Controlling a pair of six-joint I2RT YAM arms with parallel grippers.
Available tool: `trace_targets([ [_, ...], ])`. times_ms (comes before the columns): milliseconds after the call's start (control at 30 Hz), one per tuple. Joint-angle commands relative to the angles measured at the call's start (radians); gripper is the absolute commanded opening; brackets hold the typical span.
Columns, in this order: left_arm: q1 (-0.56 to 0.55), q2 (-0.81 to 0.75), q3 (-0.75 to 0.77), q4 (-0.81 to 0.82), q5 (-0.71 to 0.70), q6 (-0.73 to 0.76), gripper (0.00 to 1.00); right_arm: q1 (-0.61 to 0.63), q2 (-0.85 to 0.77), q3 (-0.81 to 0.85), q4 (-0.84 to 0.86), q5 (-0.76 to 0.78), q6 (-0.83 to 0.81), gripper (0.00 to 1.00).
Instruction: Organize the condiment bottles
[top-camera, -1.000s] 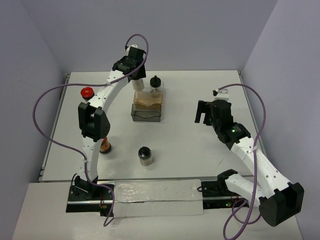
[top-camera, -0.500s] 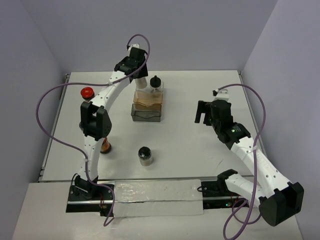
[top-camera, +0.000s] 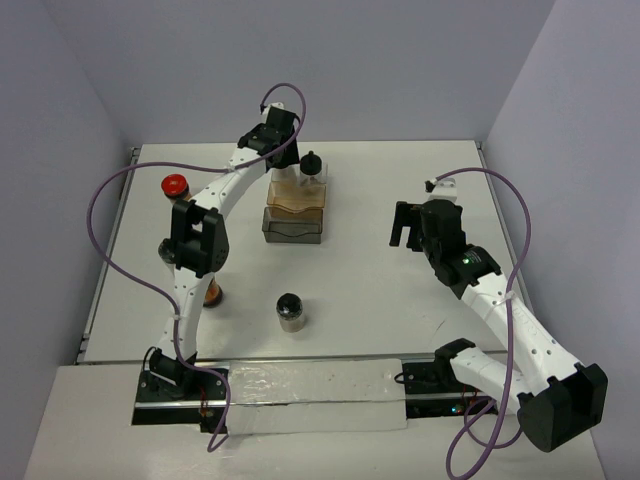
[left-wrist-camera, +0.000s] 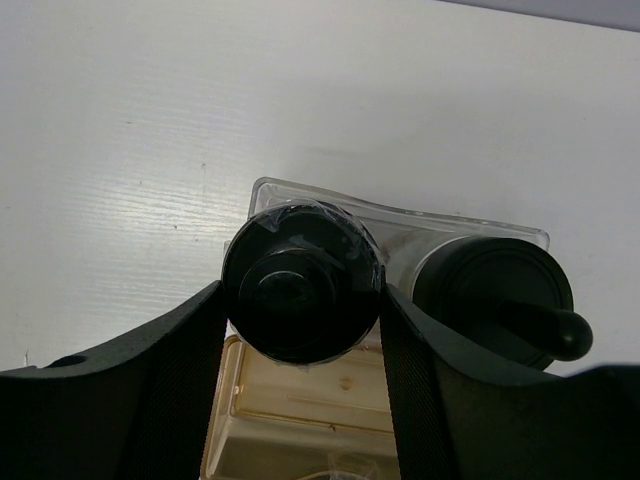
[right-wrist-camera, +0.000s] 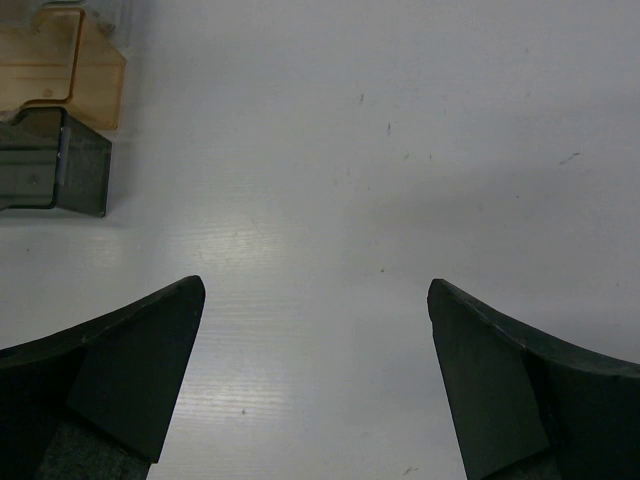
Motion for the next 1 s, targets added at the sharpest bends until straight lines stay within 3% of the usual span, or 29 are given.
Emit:
trace_targets([
  [0, -0.003, -0.051, -0.019, 0.104, -0.014, 0.011, 0.28, 0.008, -0.004, 0.021, 0.013, 0.01, -0.001, 1.0],
  [67, -0.005, -0.056, -0.031, 0.109, -0.011, 0.018, 0.51, 0.01, -0.006, 0.019, 0.013, 0.008, -0.001, 1.0],
  [167, -0.007, -0.058, -0.033, 0.101, 0.006, 0.02, 0.73, 0.007, -0.011, 0.018, 0.01, 0.006, -0.001, 1.0],
  [333, -0.009, -0.079, -0.034, 0.086, 0.019, 0.014, 0.98, 0.008, -0.027, 0.017, 0.006, 0.006, -0.001, 1.0],
  [567, -0.01, -0.222, -0.033, 0.057, 0.014, 0.025, 1.0, 0.008, -0.031, 0.008, 0.026, -0.014, -0.001, 1.0],
  [733, 0.01, -0.412, -0.187, 0.044, -0.103, 0.035, 0.99, 0.007, -0.017, -0.007, 0.064, -0.038, -0.001, 1.0],
  [833, 0.059, -0.502, -0.284, 0.022, -0.12, 0.015, 1.0, 0.008, -0.009, -0.021, 0.091, -0.051, -0.001, 1.0],
  [967, 0.236, -0.565, -0.373, -0.087, -0.113, -0.021, 1.0, 0.007, 0.003, -0.047, 0.122, -0.069, -0.001, 1.0],
])
